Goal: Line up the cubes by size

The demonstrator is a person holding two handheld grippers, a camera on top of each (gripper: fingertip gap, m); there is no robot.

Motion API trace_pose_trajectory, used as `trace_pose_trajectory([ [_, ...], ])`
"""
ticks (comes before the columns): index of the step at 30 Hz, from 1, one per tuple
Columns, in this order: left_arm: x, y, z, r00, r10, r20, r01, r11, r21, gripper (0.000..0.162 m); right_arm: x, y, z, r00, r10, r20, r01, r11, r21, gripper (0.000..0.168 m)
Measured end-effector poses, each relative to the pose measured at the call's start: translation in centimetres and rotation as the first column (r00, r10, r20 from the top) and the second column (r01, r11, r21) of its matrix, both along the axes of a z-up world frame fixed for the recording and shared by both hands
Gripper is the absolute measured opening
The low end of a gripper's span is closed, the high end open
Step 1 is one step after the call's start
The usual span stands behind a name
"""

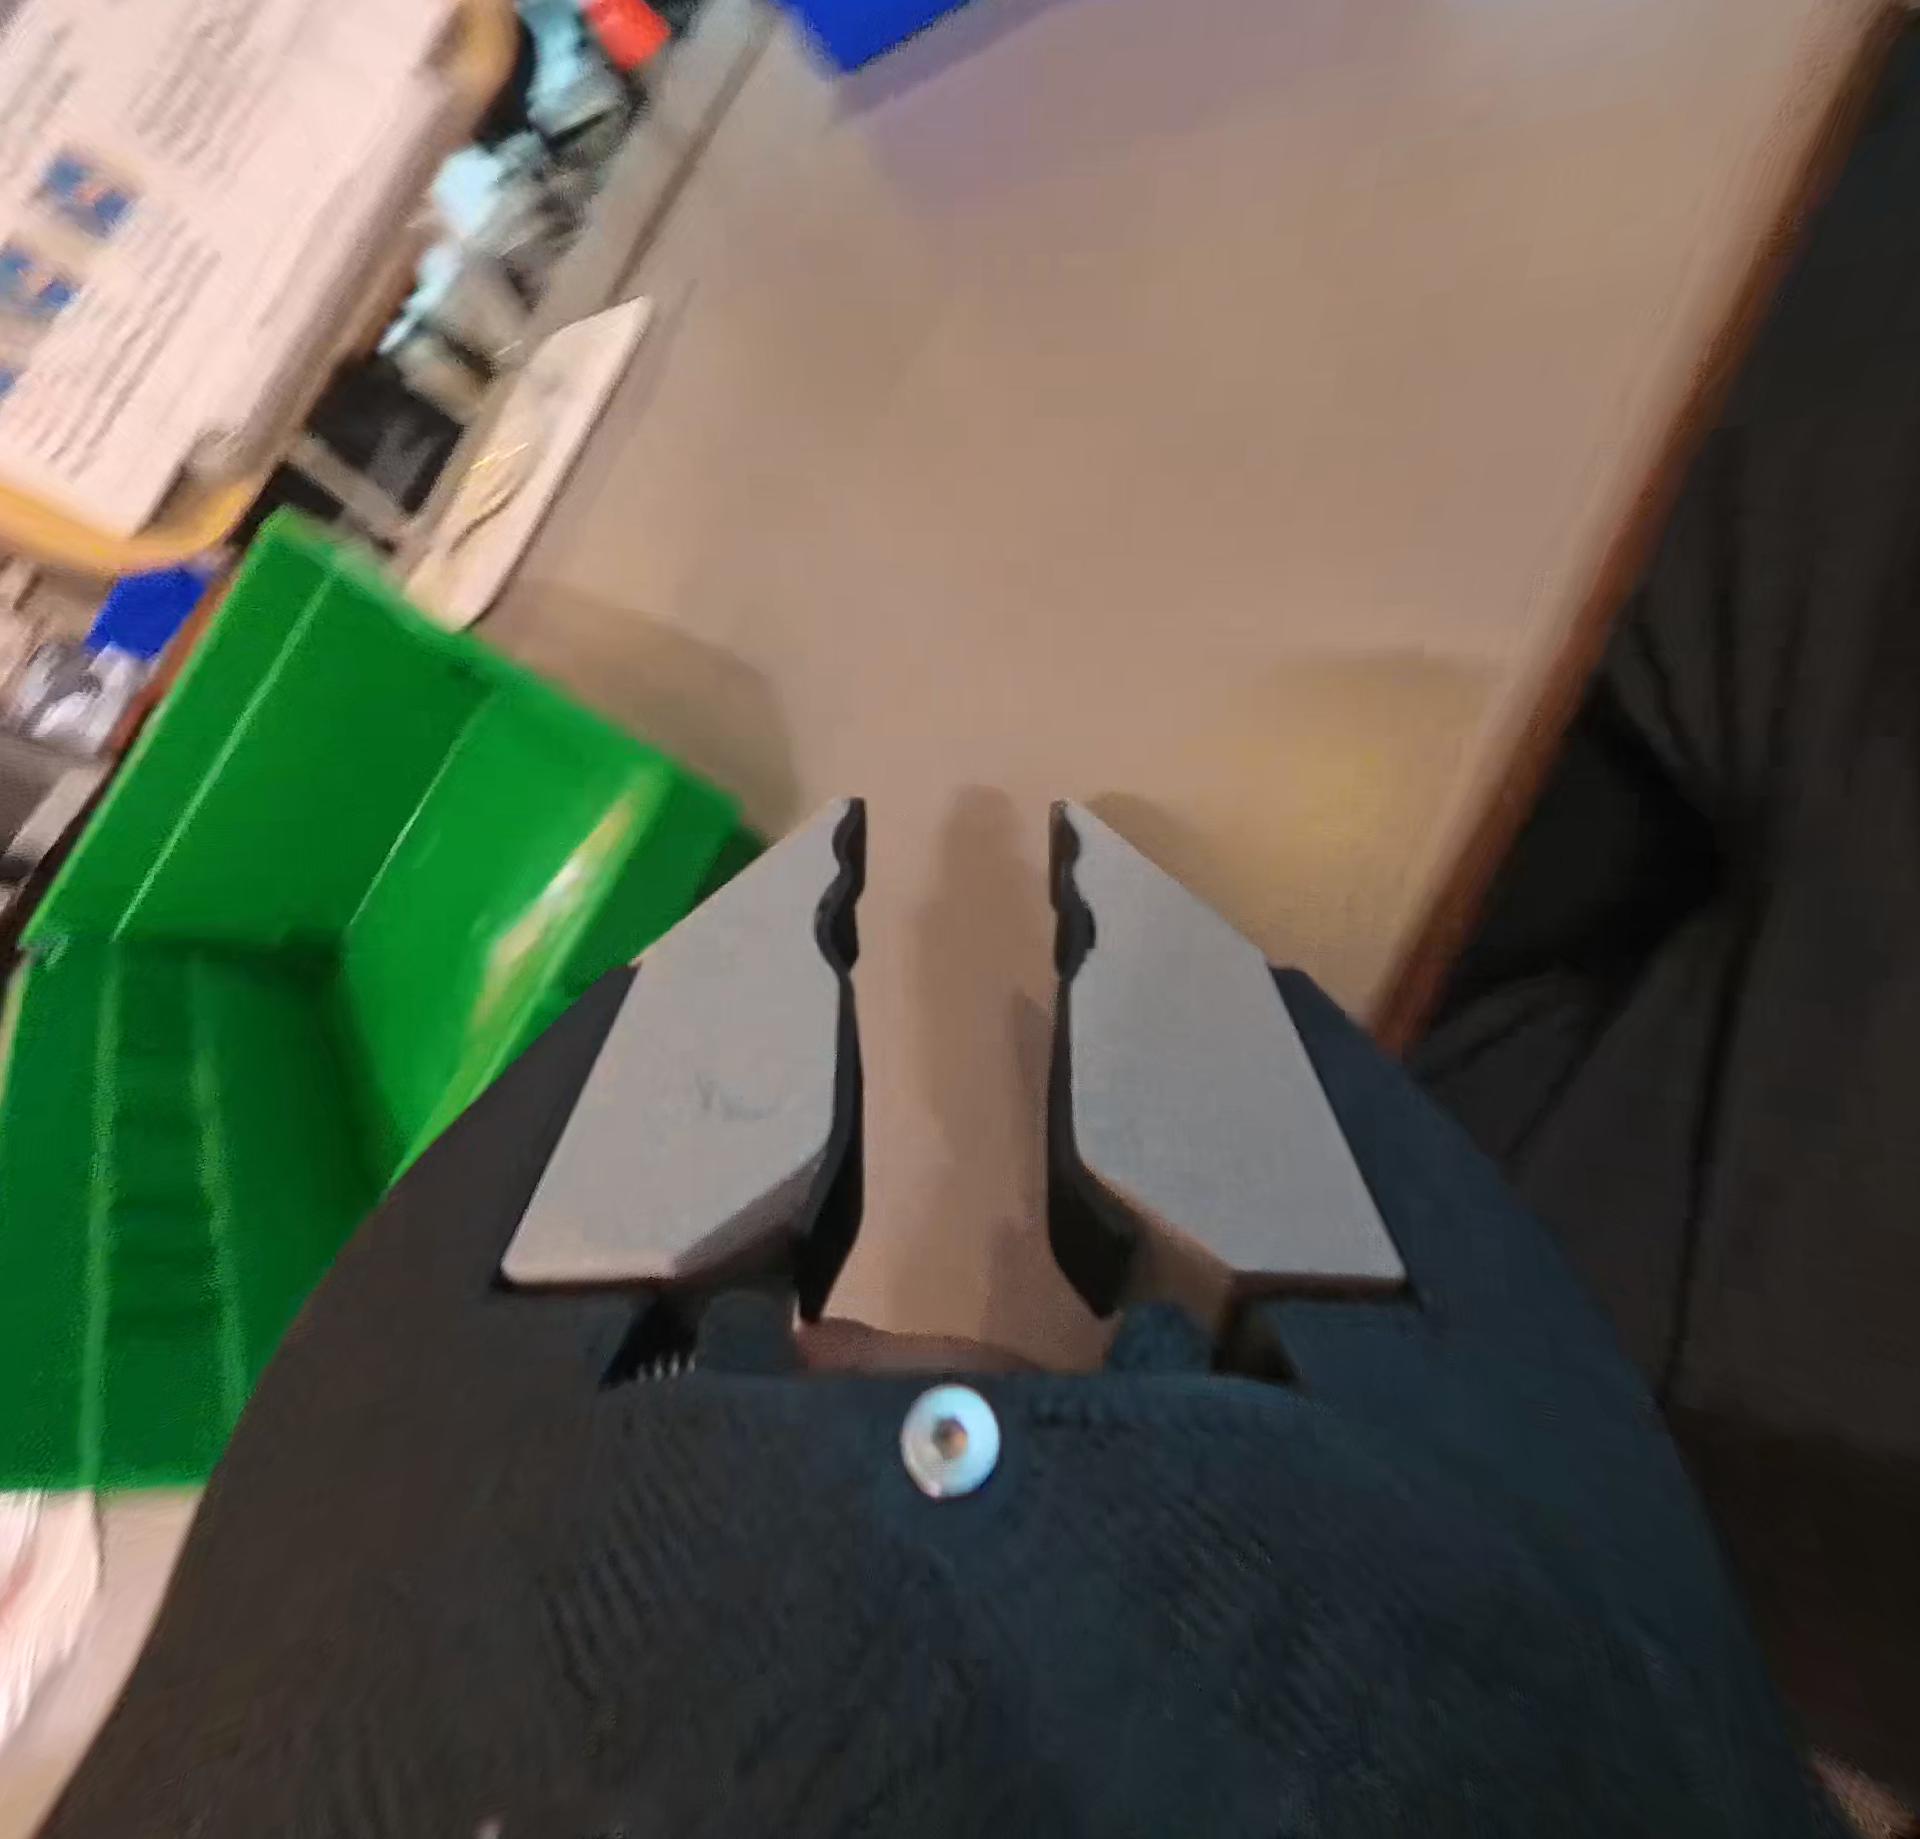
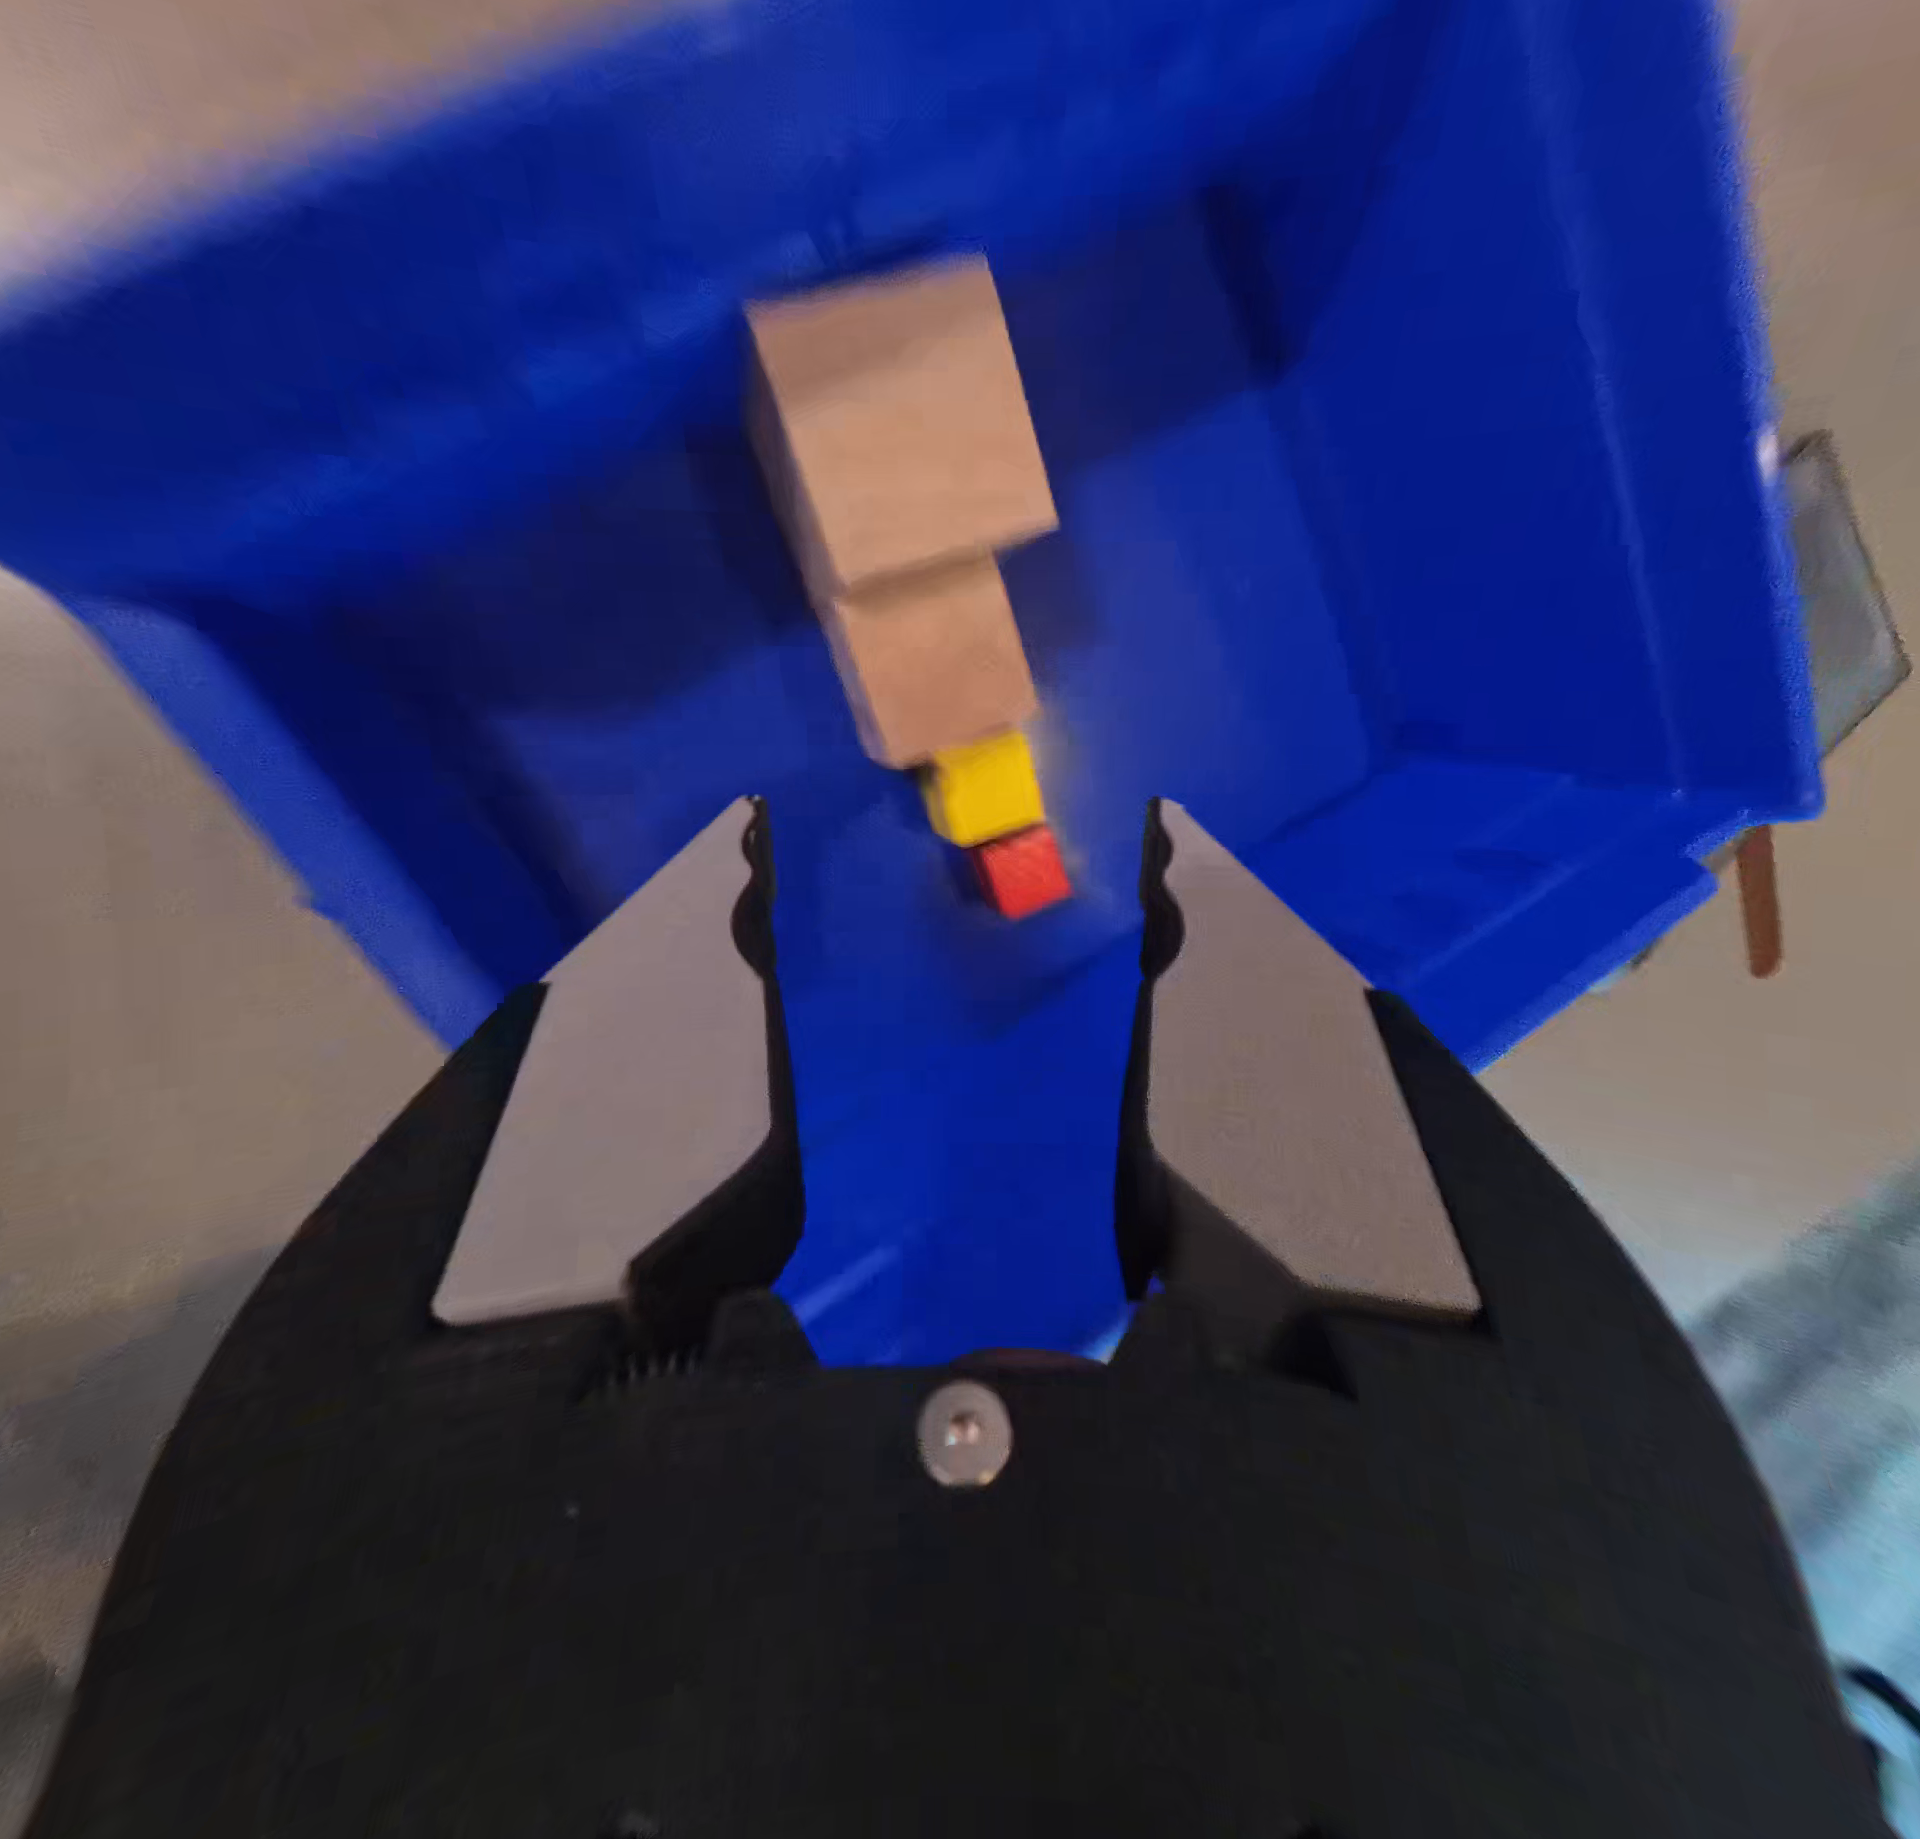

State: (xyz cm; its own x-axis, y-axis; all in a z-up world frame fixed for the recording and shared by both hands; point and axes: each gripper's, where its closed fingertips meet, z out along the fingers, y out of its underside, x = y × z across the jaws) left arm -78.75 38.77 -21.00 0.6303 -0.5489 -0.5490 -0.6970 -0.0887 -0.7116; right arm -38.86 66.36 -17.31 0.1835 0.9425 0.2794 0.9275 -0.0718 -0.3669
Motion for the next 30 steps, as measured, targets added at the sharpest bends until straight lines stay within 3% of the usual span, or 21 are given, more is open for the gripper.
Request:
trace_pose_trajectory([
  [2, -2.0, 1.7, 2.2, 0.971, 0.165, 0.171, -0.172, 0.985, 0.024, 0.035, -1.7, -2.5, 1.8, 0.983, -0.054, -0.173, 0.061, 0.997, 0.037, 0.074],
  [4, -1.7, 2.7, 4.2, 0.887, 0.218, 0.406, -0.232, 0.973, -0.017, 0.065, -4.1, -5.7, 3.1, 0.920, -0.089, -0.381, 0.108, 0.994, 0.030, 0.079],
  [5, -1.5, 3.1, 4.7, 0.843, 0.244, 0.480, -0.253, 0.966, -0.047, 0.065, -5.2, -7.5, 3.5, 0.874, -0.112, -0.473, 0.127, 0.992, 0.000, 0.078],
  [8, -2.0, 5.3, 4.5, 0.817, 0.367, 0.445, -0.387, 0.921, -0.050, 0.078, -8.5, -11.9, 3.5, 0.707, -0.222, -0.672, 0.150, 0.975, -0.164, 0.088],
  [11, -2.5, 7.9, 4.2, 0.788, 0.471, 0.396, -0.497, 0.867, -0.040, 0.078, -9.8, -12.3, 1.3, 0.594, -0.378, -0.710, 0.300, 0.923, -0.241, 0.087],
  [13, -2.2, 9.5, 4.6, 0.771, 0.498, 0.397, -0.532, 0.846, -0.028, 0.071, -10.1, -11.8, -0.6, 0.585, -0.428, -0.689, 0.396, 0.892, -0.219, 0.086],
  [15, -2.8, 11.3, 3.9, 0.764, 0.557, 0.326, -0.586, 0.810, -0.011, 0.052, -9.7, -10.5, -1.7, 0.573, -0.469, -0.673, 0.497, 0.851, -0.170, 0.085],
  [18, -4.2, 13.2, 2.0, 0.735, 0.636, 0.235, -0.642, 0.764, -0.061, 0.023, -9.4, -9.2, -1.4, 0.521, -0.494, -0.696, 0.571, 0.808, -0.146, 0.067],
  [19, -4.7, 13.5, 2.3, 0.724, 0.648, 0.235, -0.657, 0.752, -0.048, 0.008, -9.5, -9.1, -1.3, 0.513, -0.500, -0.698, 0.568, 0.807, -0.160, 0.050],
  [21, -5.0, 13.5, 2.4, 0.713, 0.644, 0.278, -0.642, 0.759, -0.112, 0.003, -8.7, -8.7, -1.4, 0.540, -0.502, -0.676, 0.593, 0.796, -0.117, 0.018],
  [24, -5.7, 13.0, 3.8, 0.697, 0.626, 0.350, -0.627, 0.769, -0.125, 0.002, -8.5, -8.7, -1.4, 0.537, -0.514, -0.669, 0.638, 0.766, -0.077, 0.013],
  [27, -6.2, 11.6, 7.1, 0.653, 0.601, 0.461, -0.638, 0.764, -0.093, 0.002, -9.2, -9.2, -1.4, 0.540, -0.514, -0.667, 0.676, 0.737, -0.020, 0.010],
  [30, -6.5, 9.4, 10.5, 0.616, 0.557, 0.556, -0.643, 0.764, -0.053, 0.002, -10.8, -10.1, -1.4, 0.487, -0.531, -0.693, 0.669, 0.737, -0.096, 0.012],
])
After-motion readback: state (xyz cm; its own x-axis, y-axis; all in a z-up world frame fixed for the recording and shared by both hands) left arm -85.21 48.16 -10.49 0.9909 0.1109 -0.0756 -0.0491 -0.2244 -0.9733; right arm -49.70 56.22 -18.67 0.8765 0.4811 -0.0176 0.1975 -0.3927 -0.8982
